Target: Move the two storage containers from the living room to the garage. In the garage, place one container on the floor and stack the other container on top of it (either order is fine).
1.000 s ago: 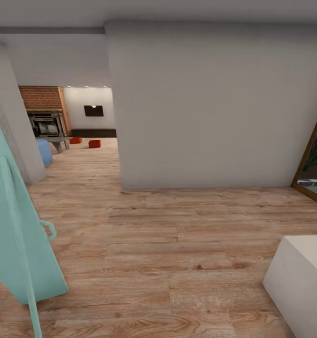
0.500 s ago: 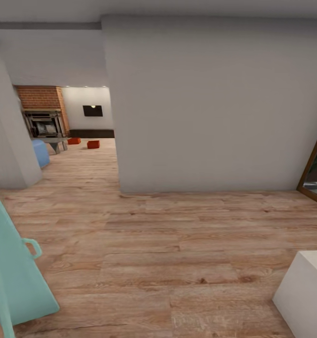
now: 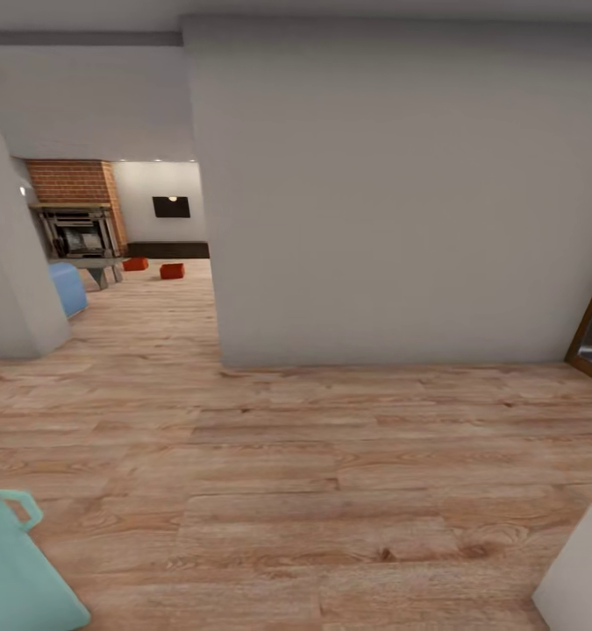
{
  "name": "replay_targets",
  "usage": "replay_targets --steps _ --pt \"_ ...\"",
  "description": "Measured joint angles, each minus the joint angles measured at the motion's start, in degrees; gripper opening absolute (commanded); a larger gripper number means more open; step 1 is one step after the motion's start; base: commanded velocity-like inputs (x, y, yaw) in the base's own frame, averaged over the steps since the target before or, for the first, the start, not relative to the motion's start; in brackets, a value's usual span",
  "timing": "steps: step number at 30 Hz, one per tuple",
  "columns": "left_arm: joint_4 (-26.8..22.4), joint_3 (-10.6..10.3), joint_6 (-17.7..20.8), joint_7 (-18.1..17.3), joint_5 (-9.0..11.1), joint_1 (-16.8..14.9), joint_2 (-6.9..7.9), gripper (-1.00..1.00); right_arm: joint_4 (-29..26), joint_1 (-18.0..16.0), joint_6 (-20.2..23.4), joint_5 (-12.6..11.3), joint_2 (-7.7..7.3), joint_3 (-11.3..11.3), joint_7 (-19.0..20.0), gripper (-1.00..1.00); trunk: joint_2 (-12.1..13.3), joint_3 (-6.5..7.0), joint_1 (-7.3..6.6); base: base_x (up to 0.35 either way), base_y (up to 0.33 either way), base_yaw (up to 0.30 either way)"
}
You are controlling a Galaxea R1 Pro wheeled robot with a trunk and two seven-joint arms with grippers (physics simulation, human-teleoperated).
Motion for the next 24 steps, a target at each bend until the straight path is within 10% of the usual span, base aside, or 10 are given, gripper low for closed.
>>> replay_targets --steps 24 --pt "0.01 0.08 0.30 0.00 0.00 0.00 -0.02 1.00 -0.07 0.00 -0.18 -0.26 -0.05 -0.27 0.00 1.00 0.00 0.00 0.00 0.325 0.000 0.000"
